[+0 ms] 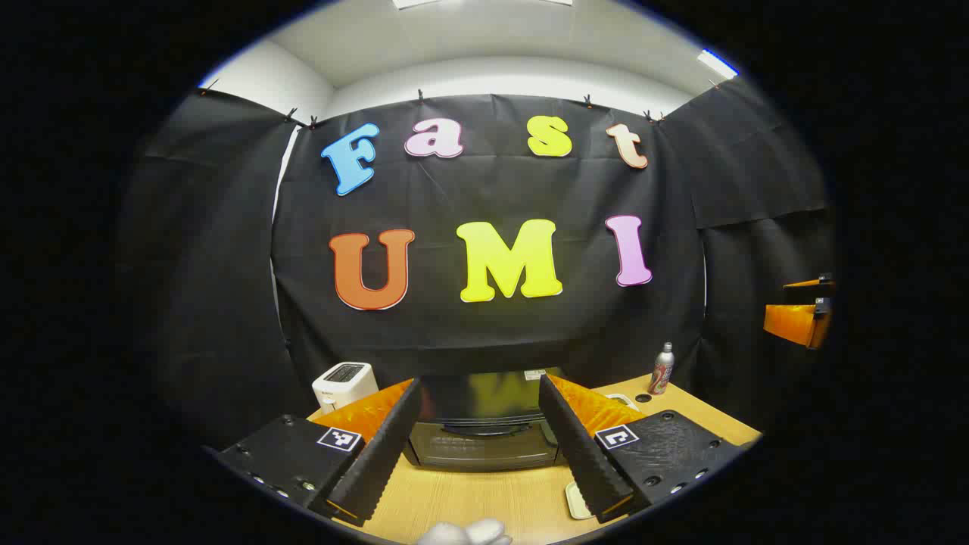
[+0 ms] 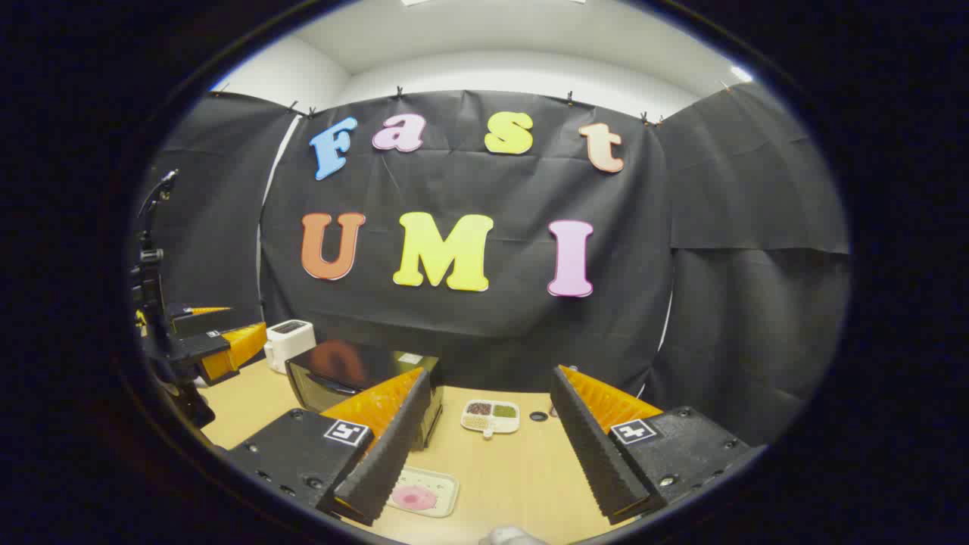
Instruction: Open the electric oven with the left hand, put the food in, and close the electric oven.
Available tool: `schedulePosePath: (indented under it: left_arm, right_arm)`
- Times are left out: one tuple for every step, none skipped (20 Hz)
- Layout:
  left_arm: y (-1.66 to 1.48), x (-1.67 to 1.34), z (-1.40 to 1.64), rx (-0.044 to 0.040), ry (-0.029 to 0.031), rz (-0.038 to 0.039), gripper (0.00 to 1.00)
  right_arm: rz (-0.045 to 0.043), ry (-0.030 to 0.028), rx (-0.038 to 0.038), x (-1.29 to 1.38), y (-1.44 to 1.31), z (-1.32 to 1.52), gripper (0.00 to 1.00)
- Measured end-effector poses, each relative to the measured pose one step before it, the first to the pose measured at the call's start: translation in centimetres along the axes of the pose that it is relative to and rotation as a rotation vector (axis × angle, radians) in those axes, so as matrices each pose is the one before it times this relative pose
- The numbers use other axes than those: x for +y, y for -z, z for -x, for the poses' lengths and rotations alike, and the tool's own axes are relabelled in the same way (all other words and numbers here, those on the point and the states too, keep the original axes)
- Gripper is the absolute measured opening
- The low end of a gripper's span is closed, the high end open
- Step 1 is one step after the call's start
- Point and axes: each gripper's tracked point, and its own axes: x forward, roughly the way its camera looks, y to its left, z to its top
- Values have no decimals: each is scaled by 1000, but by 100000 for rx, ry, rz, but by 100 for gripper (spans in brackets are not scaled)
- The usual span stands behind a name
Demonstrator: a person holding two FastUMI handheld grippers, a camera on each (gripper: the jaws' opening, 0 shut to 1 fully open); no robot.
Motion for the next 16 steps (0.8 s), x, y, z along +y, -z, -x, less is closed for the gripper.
schedulePosePath:
  left_arm:
    - [73, -121, -211, 61, -147, 384, 96]
    - [111, -69, -187, 272, -86, 327, 96]
    - [135, -104, -299, 175, -123, 139, 96]
    - [-173, 21, -77, -184, -39, -259, 96]
    - [25, -48, -304, -275, -29, -524, 96]
    - [217, -15, -274, 18, -36, -403, 96]
    - [167, 110, -323, 145, -331, -420, 96]
    - [412, 40, -283, 542, -384, -315, 96]
    - [303, 63, -333, 32, -263, 10, 96]
    - [425, 5, -381, 665, -138, 57, 96]
    - [558, -107, -523, 343, 314, 204, 96]
    - [576, -52, -584, 711, -5, 131, 96]
    - [807, -75, -736, 691, 414, 25, 96]
    - [1062, -141, -871, 1587, 223, -198, 96]
    - [944, -69, -942, 199, 562, -206, 96]
    - [1337, 31, -1046, 2073, -38, -396, 96]
  right_arm:
    - [147, 340, -8, -108, -108, -65, 96]
    - [293, 419, -276, -217, -9, -144, 96]
    - [357, 219, 4, -97, -146, -48, 96]
    - [192, 52, -386, -101, 16, -77, 96]
    - [125, 78, -103, -37, 10, -97, 96]
    - [118, 93, 177, 6, -5, -105, 96]
    - [-135, -14, -91, 54, -32, -92, 96]
    - [-200, 56, 207, -29, 60, -83, 96]
    - [31, -309, 169, 44, 139, -117, 96]
    - [184, 110, 26, 56, -74, -47, 96]
    - [345, -14, -49, -83, -95, -64, 97]
    - [299, 253, -6, -126, 66, -146, 96]
    - [121, 97, 316, -81, -88, -111, 96]
    - [-29, 52, 340, -110, 68, -24, 96]
    - [127, 405, 343, -175, 33, -57, 97]
    - [199, 548, 227, -239, -84, -25, 96]
